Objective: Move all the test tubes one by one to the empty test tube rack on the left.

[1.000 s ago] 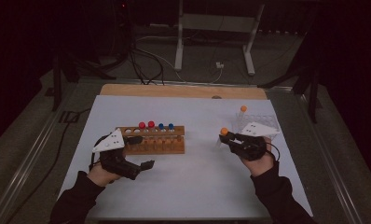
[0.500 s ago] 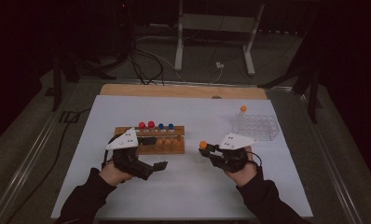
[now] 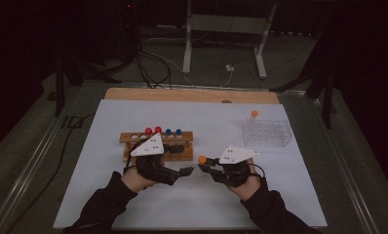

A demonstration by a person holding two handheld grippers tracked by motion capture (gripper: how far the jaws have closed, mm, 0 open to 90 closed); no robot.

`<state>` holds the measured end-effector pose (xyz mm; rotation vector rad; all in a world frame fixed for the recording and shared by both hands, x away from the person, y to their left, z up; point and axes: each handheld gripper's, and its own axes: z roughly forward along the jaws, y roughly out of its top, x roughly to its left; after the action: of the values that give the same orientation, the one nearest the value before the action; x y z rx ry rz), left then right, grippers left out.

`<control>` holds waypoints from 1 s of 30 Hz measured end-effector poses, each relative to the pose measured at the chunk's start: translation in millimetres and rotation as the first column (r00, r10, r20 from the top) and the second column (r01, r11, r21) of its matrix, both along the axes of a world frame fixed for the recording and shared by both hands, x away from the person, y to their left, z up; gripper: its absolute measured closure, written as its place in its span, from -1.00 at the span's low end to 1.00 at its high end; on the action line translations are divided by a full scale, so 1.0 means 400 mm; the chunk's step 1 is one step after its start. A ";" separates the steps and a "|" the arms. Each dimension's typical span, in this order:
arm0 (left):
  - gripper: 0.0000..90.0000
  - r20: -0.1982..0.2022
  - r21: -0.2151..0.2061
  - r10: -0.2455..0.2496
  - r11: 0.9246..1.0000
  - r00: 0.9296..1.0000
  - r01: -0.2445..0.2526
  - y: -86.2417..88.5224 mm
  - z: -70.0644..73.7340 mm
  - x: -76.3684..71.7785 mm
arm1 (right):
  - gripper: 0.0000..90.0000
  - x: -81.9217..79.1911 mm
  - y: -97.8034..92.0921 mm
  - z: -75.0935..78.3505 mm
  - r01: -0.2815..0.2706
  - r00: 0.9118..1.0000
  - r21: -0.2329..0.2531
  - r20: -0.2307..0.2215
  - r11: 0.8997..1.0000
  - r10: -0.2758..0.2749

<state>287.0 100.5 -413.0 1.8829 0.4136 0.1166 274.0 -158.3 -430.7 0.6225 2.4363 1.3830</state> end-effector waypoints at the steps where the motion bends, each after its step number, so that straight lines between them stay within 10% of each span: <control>1: -0.42 0.004 0.003 -0.007 1.000 1.000 0.007 -0.006 0.001 0.000 | 0.65 -0.001 0.002 0.000 -0.004 1.000 0.000 0.000 1.000 0.004; 18: 0.46 0.035 0.046 -0.034 0.998 0.999 0.032 -0.078 -0.005 0.020 | 0.65 -0.004 0.005 0.002 -0.016 1.000 0.007 -0.005 1.000 0.016; 30: 0.59 0.044 0.050 -0.044 0.998 0.998 0.042 -0.075 0.000 0.023 | 0.51 -0.004 -0.001 0.006 0.001 1.000 0.036 -0.011 0.999 -0.001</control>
<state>296.3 70.6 -412.8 1.9321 0.3419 0.1416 272.2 -158.8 -428.2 0.6410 2.4240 1.4292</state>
